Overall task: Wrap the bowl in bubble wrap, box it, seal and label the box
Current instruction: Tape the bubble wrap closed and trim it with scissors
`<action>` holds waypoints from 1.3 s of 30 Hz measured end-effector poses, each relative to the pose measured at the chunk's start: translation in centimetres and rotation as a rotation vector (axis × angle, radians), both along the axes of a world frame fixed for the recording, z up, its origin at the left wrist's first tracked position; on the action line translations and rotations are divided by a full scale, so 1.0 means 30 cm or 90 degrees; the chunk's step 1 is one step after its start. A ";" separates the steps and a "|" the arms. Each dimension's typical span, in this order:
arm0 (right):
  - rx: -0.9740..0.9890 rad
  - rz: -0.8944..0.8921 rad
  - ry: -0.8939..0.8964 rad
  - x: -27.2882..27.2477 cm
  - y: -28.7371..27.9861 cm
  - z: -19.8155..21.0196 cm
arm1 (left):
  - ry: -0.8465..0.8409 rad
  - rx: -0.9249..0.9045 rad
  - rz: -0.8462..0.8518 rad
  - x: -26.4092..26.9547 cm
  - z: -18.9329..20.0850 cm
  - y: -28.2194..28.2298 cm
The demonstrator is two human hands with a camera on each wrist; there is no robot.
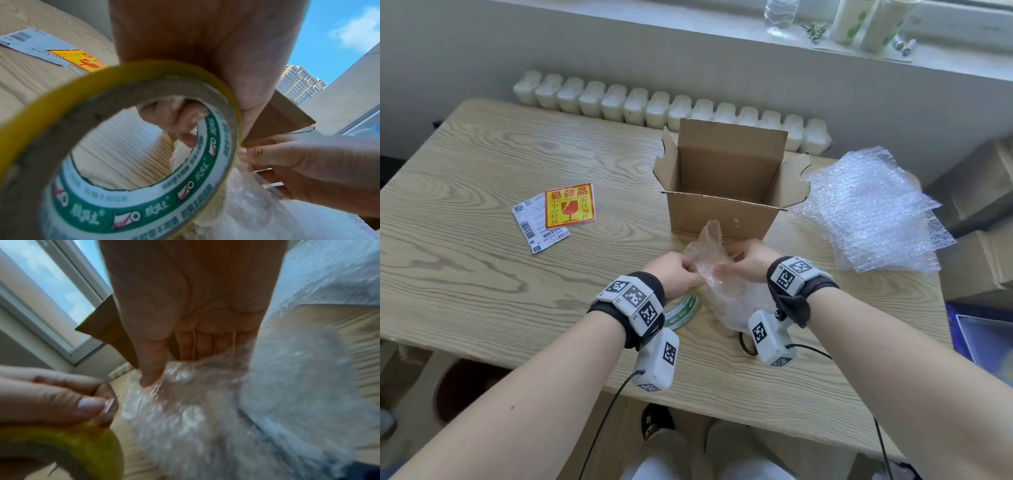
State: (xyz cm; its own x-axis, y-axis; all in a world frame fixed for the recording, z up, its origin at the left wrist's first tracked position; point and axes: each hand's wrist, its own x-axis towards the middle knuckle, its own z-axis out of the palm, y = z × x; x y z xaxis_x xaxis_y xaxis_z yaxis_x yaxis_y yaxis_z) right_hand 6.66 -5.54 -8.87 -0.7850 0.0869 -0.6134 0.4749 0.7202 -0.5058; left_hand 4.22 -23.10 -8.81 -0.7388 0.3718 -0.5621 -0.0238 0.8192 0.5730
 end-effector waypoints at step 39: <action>0.165 -0.210 -0.111 0.315 0.218 0.008 | -0.025 0.042 0.084 0.035 0.060 -0.006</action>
State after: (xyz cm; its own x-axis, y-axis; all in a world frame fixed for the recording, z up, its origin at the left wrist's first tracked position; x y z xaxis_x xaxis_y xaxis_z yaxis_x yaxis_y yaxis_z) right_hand 16.10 1.01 -8.63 -0.5764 0.4834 -0.6589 0.7624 0.6083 -0.2208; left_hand 5.26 -23.27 -7.01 -0.7618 0.3103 -0.5687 -0.1521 0.7677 0.6225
